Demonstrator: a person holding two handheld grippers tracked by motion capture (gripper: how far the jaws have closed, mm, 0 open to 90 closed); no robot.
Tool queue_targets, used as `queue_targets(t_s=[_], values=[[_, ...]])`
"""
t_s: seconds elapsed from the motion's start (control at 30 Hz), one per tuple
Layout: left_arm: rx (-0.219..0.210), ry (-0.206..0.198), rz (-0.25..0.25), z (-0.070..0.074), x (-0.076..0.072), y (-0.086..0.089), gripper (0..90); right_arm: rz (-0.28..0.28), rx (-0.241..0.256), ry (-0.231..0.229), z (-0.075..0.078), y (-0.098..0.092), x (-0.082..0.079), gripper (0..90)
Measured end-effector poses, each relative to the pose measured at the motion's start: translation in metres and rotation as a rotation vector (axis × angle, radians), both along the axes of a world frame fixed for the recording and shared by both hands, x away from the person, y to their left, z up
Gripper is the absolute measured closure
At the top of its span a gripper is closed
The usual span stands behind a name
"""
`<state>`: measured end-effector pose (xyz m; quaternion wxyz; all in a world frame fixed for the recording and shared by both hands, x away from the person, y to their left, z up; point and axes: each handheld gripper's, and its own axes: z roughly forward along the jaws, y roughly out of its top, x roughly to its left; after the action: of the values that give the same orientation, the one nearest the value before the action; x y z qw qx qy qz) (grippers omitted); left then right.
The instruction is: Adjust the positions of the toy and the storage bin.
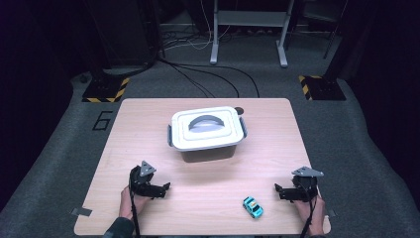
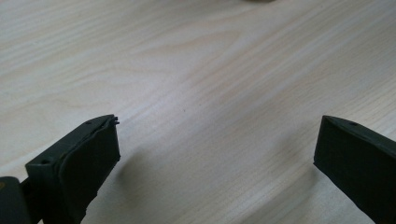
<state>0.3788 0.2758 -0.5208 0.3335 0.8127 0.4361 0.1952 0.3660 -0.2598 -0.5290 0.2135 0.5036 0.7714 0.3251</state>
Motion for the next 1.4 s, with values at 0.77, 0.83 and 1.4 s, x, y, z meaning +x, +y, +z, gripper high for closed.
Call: queue_targets(t_s=[0.77,0.83,1.4], values=[[-0.023,-0.102,-0.084,0.075,0.022,-0.015,0.0,0.005,0.0,-0.003,0.0,0.0,0.001,0.9],[-0.018,-0.113,-0.092,0.079,0.024,-0.018,0.0,0.006,0.0,-0.004,0.0,0.0,0.001,1.1],[-0.051,-0.176,-0.154,0.121,0.051,-0.038,0.0,0.007,0.001,-0.005,0.0,0.0,0.001,1.5]])
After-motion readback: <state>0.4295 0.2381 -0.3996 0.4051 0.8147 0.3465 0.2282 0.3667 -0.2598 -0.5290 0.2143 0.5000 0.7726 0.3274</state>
